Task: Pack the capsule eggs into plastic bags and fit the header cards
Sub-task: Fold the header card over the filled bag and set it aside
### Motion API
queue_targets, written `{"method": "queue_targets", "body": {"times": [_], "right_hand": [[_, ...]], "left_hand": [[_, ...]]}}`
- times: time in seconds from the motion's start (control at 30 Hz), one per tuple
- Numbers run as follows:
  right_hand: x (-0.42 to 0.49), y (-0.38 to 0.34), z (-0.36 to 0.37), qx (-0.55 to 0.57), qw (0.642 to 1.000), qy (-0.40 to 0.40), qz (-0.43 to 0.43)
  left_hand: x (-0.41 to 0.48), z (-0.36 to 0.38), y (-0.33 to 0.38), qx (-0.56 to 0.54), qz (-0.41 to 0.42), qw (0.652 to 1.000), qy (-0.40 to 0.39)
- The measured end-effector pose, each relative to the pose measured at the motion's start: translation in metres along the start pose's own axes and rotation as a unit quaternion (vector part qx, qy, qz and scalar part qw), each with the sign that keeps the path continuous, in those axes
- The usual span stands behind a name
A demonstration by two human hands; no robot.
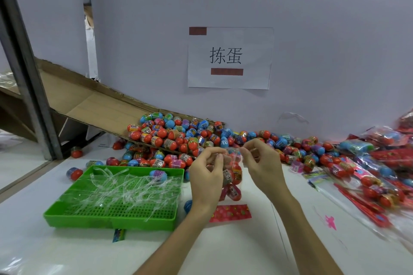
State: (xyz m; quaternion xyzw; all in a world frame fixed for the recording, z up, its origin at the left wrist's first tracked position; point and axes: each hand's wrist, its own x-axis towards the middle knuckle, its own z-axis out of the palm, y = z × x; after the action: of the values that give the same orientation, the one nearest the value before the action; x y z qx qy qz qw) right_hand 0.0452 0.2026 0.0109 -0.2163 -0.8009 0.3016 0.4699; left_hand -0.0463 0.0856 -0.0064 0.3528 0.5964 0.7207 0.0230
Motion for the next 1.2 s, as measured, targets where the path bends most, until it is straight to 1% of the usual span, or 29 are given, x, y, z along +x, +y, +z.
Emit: {"method": "queue_targets", "body": {"times": [0.1,0.27,0.47,0.57,0.63,0.7,0.73,0.8,0.83,0.87,0.9,0.93,1.0,1.07,1.1,1.13,1.2], "right_hand": [[0.000,-0.001,0.001,0.020,0.999,0.002,0.033],[0.001,-0.005,-0.006,0.016,0.998,0.046,0.045],[0.003,-0.004,-0.008,0.029,0.996,0.015,0.084],[0.005,-0.002,-0.012,0.073,0.989,0.040,0.122],[0.008,0.000,-0.016,0.132,0.976,0.074,0.154],[0.011,0.000,-0.022,0.233,0.946,0.108,0.198],[0.012,0.000,-0.025,0.298,0.920,0.126,0.221],[0.015,0.001,-0.032,0.423,0.850,0.171,0.265],[0.016,0.002,-0.036,0.468,0.814,0.198,0.281],[0.017,0.003,-0.039,0.495,0.787,0.225,0.291],[0.017,0.004,-0.041,0.500,0.776,0.249,0.293],[0.017,0.004,-0.043,0.484,0.783,0.267,0.284],[0.016,0.000,-0.040,0.415,0.826,0.288,0.248],[0.014,-0.007,-0.032,0.347,0.870,0.283,0.205],[0.013,-0.011,-0.027,0.329,0.884,0.272,0.189],[0.011,-0.013,-0.021,0.322,0.892,0.260,0.181],[0.007,-0.020,-0.014,0.327,0.893,0.242,0.190]], "left_hand": [[0.001,0.002,0.004,0.004,0.009,1.000,-0.014],[0.007,0.001,0.009,0.007,0.018,0.999,-0.028],[0.012,-0.001,0.005,-0.019,-0.008,0.999,-0.043],[0.013,-0.001,0.002,-0.040,-0.025,0.998,-0.051],[0.013,-0.001,0.002,-0.056,-0.035,0.996,-0.055],[0.014,-0.001,0.003,-0.075,-0.045,0.995,-0.057],[0.015,-0.001,0.003,-0.083,-0.051,0.994,-0.057],[0.017,-0.002,0.004,-0.090,-0.061,0.993,-0.047],[0.018,-0.003,0.004,-0.093,-0.069,0.993,-0.040],[0.019,-0.005,0.004,-0.096,-0.079,0.992,-0.032],[0.019,-0.006,0.004,-0.098,-0.092,0.991,-0.027],[0.020,-0.006,0.004,-0.099,-0.107,0.989,-0.025],[0.022,-0.004,0.004,-0.098,-0.141,0.985,-0.028],[0.023,-0.002,0.004,-0.087,-0.162,0.982,-0.039],[0.023,-0.001,0.003,-0.085,-0.165,0.981,-0.048],[0.022,0.000,0.004,-0.085,-0.167,0.981,-0.056],[0.020,-0.001,0.002,-0.080,-0.168,0.981,-0.064]]}}
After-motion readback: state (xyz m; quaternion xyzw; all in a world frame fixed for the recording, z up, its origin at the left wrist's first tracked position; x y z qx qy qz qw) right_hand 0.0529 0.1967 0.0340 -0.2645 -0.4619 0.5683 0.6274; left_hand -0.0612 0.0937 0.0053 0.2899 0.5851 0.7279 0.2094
